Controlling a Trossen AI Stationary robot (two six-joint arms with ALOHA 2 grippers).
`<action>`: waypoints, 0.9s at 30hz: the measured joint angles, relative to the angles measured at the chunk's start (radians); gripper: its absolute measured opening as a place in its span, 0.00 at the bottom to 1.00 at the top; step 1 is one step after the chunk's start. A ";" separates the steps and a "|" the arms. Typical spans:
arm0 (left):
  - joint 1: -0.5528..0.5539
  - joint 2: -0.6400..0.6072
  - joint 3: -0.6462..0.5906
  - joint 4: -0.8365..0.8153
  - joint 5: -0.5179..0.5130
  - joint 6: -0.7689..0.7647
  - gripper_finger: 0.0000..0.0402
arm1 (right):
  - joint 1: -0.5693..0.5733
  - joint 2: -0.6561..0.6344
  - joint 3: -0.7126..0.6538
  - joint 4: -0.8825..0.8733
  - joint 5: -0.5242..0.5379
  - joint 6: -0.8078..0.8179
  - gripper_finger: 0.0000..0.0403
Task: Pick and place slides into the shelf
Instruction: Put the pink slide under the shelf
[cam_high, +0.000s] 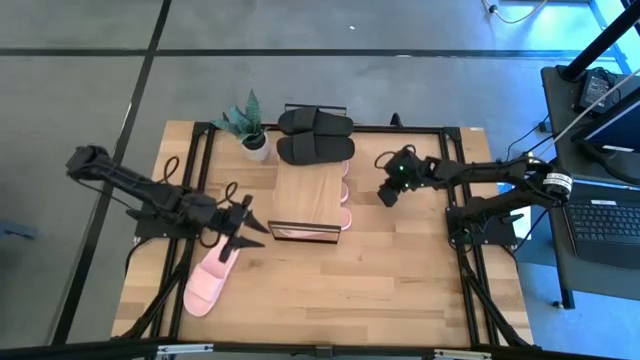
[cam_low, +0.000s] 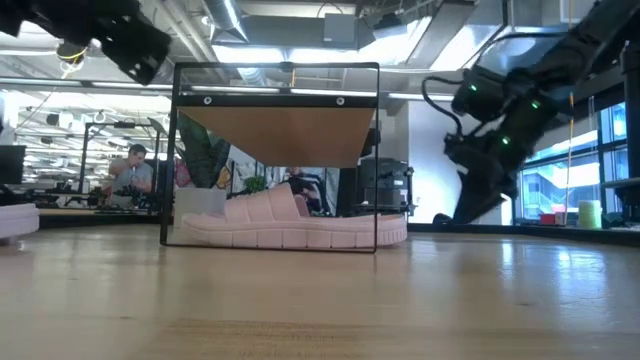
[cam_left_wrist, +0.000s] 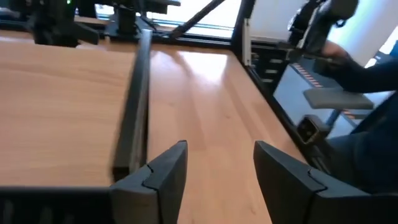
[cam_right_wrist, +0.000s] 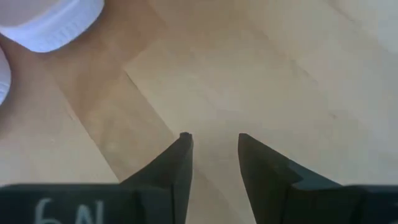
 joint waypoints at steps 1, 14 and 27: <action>-0.022 0.000 0.000 0.000 -0.014 -0.004 0.44 | 0.004 0.000 -0.025 0.037 0.000 0.009 0.32; -0.246 0.090 0.052 -0.126 -0.079 -0.630 0.44 | -0.003 0.000 -0.044 0.127 -0.004 0.009 0.32; -0.347 0.157 0.205 -0.274 0.239 -1.136 0.44 | -0.003 0.000 -0.043 0.135 -0.008 0.010 0.32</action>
